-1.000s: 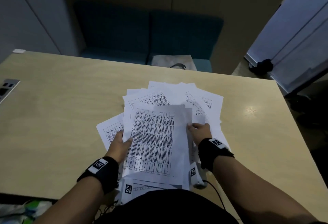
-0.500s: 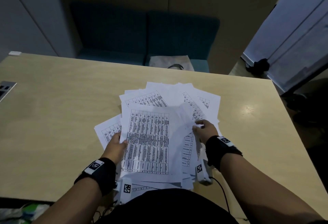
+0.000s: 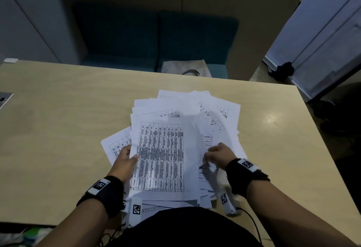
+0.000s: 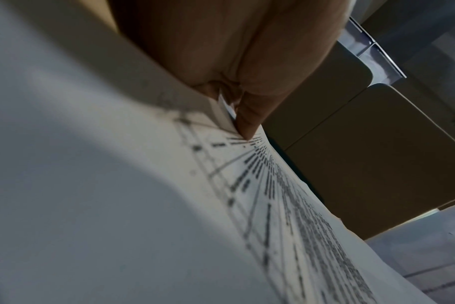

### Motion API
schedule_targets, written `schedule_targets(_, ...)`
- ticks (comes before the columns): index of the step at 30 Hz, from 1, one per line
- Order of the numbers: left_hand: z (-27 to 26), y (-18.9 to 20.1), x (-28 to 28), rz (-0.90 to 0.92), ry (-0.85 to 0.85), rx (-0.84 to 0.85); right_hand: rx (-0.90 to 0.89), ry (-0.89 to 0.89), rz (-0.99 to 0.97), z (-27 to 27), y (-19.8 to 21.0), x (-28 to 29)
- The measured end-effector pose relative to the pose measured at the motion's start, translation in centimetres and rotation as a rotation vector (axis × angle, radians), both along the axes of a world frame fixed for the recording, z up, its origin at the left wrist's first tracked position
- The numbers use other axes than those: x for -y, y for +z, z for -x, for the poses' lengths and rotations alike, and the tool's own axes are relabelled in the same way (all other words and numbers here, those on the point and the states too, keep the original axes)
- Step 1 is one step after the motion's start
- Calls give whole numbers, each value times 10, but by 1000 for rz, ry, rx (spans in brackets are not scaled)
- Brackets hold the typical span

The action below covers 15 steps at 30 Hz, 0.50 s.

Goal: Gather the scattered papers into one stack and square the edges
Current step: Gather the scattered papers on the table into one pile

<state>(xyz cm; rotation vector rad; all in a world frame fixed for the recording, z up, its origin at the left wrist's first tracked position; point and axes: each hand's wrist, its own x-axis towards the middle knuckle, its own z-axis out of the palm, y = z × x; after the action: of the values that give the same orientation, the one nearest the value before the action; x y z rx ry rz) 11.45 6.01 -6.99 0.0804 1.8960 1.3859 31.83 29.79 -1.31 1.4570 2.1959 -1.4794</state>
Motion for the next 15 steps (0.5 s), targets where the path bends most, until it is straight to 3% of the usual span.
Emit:
schedule_targets(4,1,0,1,-16,-5,9,107,243,50,-25,-7,11)
schedule_targets(6,5,-1,2,-25,-45,1,80,273,66,-31,-11,6)
schedule_targets(9,8,6,2,-79,-105,-1,-75,162,-94,-27,-6,1)
schedule_targets(12,9,11,1,-90,-163,-35,-251,-140,-146,-16,-7,-9)
schedule_targets(15,9,15,1,-49,-228,-78,-226,-280,-116,-4,-12,-22)
